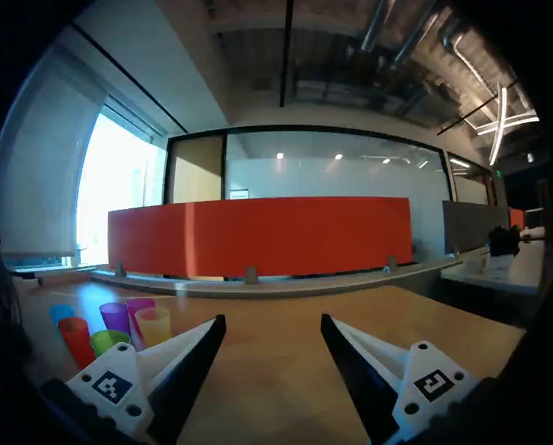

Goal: Pour water

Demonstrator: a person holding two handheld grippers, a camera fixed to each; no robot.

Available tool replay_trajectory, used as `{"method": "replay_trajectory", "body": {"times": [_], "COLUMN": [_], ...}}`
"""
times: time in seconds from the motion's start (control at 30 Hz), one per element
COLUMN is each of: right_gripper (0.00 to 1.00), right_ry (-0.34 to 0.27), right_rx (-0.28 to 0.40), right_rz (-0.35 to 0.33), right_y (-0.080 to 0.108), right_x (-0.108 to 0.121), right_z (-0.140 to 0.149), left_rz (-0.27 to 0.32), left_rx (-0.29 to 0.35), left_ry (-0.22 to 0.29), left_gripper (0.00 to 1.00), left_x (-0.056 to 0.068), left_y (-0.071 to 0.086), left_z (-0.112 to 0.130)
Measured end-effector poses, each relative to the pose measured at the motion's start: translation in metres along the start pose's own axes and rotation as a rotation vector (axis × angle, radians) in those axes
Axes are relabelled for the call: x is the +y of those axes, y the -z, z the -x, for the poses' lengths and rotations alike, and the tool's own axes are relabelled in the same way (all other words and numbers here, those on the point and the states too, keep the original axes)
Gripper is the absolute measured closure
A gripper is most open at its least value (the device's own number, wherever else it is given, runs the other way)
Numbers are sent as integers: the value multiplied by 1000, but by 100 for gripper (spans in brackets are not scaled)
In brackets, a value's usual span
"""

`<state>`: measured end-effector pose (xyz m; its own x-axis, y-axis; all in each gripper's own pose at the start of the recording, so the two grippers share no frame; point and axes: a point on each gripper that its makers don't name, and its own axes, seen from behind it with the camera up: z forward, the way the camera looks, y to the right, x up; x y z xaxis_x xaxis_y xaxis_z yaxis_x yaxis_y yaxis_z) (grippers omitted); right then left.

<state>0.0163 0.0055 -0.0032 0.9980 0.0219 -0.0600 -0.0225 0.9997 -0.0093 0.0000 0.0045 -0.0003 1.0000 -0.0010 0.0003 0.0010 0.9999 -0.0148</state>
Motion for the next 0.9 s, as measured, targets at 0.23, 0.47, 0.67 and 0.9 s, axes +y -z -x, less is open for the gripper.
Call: {"method": "replay_trajectory", "body": {"times": [0.23,0.47,0.67,0.9], "right_gripper": [1,1,1,1], "right_ry": [27,26,25,26], "right_rx": [-26,-56,-58,-58], "right_rz": [0,4,12,16], "right_y": [-1,-3,-4,-4], "right_x": [-2,-3,0,2], "right_z": [10,15,15,15], "left_rz": [0,0,0,0], "left_rx": [0,0,0,0], "left_ry": [0,0,0,0], "left_gripper": [0,0,0,0], "left_x": [-1,-1,-1,-1], "left_y": [0,0,0,0], "left_z": [0,0,0,0]}}
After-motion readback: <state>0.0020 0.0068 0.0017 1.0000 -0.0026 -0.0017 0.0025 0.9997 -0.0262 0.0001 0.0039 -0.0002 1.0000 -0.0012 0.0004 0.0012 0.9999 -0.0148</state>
